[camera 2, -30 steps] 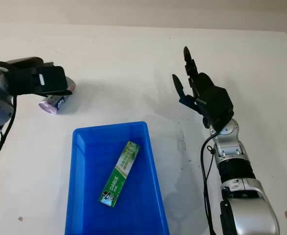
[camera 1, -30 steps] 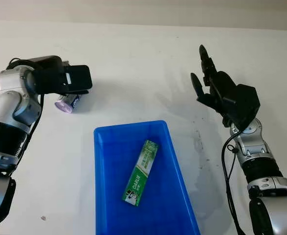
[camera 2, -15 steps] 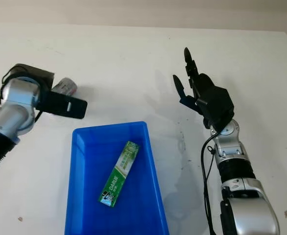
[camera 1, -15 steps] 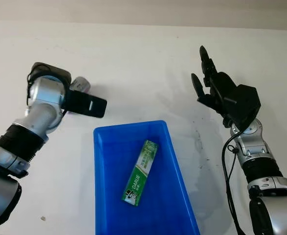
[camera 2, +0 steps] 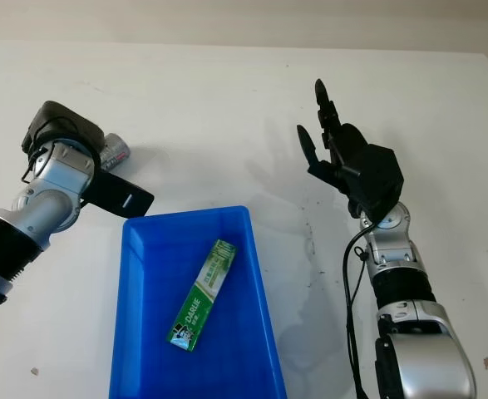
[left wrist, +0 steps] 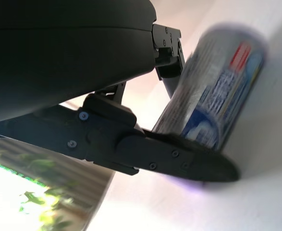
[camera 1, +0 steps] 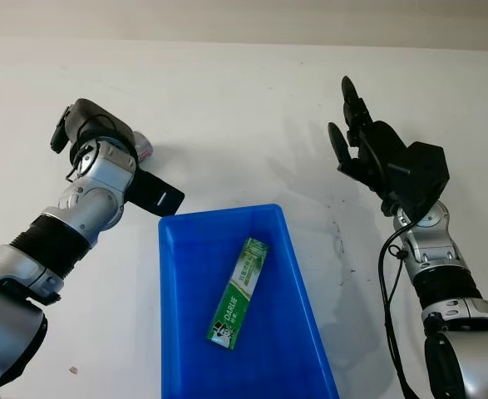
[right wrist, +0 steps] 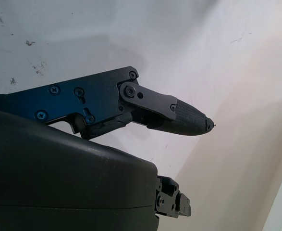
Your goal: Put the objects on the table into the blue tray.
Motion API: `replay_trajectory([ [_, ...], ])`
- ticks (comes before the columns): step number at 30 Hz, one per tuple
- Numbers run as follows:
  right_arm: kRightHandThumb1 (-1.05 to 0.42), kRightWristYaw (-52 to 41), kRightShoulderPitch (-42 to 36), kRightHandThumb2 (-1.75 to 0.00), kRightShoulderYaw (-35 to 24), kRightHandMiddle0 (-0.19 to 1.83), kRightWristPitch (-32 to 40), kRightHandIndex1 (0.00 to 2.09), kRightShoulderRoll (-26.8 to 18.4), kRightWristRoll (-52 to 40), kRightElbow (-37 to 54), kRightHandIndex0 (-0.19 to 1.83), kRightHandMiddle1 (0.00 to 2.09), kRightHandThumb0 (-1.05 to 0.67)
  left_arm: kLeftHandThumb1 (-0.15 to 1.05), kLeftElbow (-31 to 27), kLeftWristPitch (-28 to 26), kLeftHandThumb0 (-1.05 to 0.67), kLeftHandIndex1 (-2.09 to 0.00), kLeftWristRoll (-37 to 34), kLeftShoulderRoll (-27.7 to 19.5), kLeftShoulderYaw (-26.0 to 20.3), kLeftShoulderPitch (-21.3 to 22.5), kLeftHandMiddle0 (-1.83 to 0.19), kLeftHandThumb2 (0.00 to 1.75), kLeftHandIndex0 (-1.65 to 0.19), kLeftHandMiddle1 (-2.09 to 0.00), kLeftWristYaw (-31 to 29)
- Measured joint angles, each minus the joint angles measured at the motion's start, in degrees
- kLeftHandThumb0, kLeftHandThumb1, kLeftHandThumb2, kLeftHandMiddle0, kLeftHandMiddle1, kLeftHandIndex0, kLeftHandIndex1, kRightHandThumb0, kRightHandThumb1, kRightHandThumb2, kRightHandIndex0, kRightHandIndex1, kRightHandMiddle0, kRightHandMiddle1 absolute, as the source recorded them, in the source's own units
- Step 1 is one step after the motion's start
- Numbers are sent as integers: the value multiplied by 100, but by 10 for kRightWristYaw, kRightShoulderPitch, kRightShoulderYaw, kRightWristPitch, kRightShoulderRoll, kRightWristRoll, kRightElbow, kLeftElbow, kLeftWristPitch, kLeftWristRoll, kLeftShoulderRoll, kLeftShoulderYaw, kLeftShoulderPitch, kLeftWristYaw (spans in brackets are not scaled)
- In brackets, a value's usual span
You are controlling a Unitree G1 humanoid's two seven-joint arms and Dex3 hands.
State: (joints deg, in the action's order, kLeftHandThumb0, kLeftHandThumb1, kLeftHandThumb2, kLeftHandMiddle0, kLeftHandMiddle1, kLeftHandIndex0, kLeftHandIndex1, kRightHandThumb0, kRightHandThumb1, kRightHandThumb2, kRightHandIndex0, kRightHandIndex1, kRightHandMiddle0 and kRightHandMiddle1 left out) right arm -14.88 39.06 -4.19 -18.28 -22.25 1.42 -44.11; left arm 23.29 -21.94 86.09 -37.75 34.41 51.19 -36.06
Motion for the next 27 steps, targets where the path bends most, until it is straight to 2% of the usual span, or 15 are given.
replay_trajectory([
  [2, -105, -1, 0, -69, 0, -19, 0, 0, -1, 0, 0, -19, 0, -58, 105, -1, 11, -28, -97, -26, -1, -17, -8, -57, 9, -10, -209, 56],
  [6, -105, 0, 0, -69, 1, -19, 0, 0, -1, 2, 0, -19, 0, -58, 105, -7, 28, -29, -149, -81, 0, -52, -21, -55, 14, 0, -209, 171],
  [7, -105, 0, 0, -69, 1, -19, 0, 0, -1, 2, 0, -19, 0, -58, 105, -7, 34, -27, -179, -105, 1, -66, -24, -54, 18, 2, -209, 194],
  [8, -105, 0, 0, -69, 1, -19, 0, 0, -1, 2, 0, -19, 0, -58, 105, -8, 41, -29, -194, -132, 3, -83, -27, -55, 23, 0, -209, 221],
  [10, -105, 2, 0, -68, 1, -19, 0, 0, -1, 4, 0, -19, 0, -59, 105, -8, 57, -34, -206, -182, 8, -112, -30, -57, 38, -7, -209, 268],
  [14, -105, 4, 0, -69, 2, -19, -1, 0, -1, 5, 0, -19, 0, -60, 105, 12, 84, -35, -209, -229, 8, -132, -29, -63, 39, -11, -209, 298],
  [19, -105, 6, 0, -68, 2, -19, -2, 0, -1, 6, -6, -19, 0, -61, 105, 51, 94, -31, -209, -257, 2, -138, -25, -63, 32, -2, -209, 316],
  [21, -105, 6, 0, -68, 2, -19, -2, 0, -1, 7, -7, -19, 0, -61, 105, 63, 94, -31, -206, -265, -2, -141, -20, -59, 34, 6, -209, 321],
  [23, -105, 6, 0, -68, 2, -19, -3, 0, -1, 7, -8, -19, 0, -61, 105, 73, 92, -32, -193, -270, -3, -143, -15, -53, 40, 9, -209, 329],
  [27, -105, 8, 0, -68, 2, -19, -6, 0, -1, 10, -8, -19, 0, -62, 105, 81, 88, -33, -207, -285, -3, -145, -13, -54, 43, 17, -209, 331],
])
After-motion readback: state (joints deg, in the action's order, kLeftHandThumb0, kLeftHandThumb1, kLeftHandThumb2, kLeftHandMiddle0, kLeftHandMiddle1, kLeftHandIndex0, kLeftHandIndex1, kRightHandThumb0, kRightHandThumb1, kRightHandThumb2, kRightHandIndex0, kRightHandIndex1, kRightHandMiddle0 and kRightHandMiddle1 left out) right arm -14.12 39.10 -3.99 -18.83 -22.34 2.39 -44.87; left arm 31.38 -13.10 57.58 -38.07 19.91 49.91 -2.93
